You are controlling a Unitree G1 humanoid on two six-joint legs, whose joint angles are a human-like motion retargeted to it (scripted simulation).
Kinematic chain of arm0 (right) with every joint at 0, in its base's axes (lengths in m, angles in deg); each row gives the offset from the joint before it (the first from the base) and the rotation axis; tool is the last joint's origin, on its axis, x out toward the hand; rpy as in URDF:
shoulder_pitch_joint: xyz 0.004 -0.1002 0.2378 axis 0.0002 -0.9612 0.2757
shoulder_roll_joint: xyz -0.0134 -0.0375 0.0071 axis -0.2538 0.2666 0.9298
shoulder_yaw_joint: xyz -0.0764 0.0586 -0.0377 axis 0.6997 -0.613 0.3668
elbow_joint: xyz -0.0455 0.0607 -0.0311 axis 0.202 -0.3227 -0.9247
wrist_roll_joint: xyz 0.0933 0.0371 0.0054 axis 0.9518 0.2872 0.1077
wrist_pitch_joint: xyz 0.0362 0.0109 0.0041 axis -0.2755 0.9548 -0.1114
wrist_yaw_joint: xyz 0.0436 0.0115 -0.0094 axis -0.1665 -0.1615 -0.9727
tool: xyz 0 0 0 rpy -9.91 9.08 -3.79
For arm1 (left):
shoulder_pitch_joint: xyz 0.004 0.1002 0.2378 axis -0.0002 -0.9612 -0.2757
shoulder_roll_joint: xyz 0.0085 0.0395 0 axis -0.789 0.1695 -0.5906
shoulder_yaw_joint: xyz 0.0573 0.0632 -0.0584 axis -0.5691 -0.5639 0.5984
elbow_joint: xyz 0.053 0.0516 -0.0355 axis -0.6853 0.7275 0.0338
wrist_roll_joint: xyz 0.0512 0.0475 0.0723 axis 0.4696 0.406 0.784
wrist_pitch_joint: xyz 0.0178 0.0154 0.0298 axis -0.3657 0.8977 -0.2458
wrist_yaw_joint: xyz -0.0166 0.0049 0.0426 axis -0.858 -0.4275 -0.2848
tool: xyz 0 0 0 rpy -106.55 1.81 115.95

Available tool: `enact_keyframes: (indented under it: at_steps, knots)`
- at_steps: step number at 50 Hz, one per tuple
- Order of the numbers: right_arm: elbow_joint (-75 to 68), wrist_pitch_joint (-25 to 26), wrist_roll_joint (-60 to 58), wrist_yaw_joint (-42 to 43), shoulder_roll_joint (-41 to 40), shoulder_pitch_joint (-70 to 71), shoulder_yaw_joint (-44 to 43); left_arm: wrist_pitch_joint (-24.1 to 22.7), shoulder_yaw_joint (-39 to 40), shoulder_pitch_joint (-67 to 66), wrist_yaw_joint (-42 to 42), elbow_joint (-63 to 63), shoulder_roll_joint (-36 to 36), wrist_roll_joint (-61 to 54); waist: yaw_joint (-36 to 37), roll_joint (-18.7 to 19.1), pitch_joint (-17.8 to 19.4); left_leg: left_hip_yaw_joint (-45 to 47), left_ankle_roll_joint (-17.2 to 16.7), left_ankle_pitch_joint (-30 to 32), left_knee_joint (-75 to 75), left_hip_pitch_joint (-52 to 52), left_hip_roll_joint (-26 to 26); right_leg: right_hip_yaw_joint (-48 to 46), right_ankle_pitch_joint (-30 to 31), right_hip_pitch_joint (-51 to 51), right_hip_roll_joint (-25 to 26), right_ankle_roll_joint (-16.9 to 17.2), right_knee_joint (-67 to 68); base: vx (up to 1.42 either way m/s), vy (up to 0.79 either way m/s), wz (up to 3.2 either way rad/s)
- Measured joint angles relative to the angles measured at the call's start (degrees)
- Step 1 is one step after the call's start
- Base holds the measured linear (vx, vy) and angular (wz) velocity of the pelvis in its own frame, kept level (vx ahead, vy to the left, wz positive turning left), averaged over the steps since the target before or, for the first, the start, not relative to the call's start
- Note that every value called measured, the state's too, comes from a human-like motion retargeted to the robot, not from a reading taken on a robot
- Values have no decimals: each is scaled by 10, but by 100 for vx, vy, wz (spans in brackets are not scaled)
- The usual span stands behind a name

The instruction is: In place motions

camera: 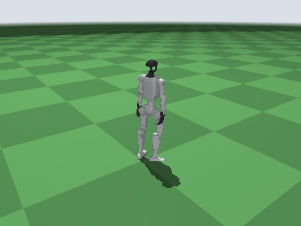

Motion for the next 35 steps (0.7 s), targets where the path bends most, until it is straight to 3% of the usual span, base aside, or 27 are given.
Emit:
enact_keyframes:
  at_steps: [35]
  knots:
    - [3,0,-3,-6,1,0,-5,-1,-2,1,3,1,7,-6,20,-5,-3,-26,1,7,-3,-12,-8,-23,1,6,-2,2,-6,2,1,1]
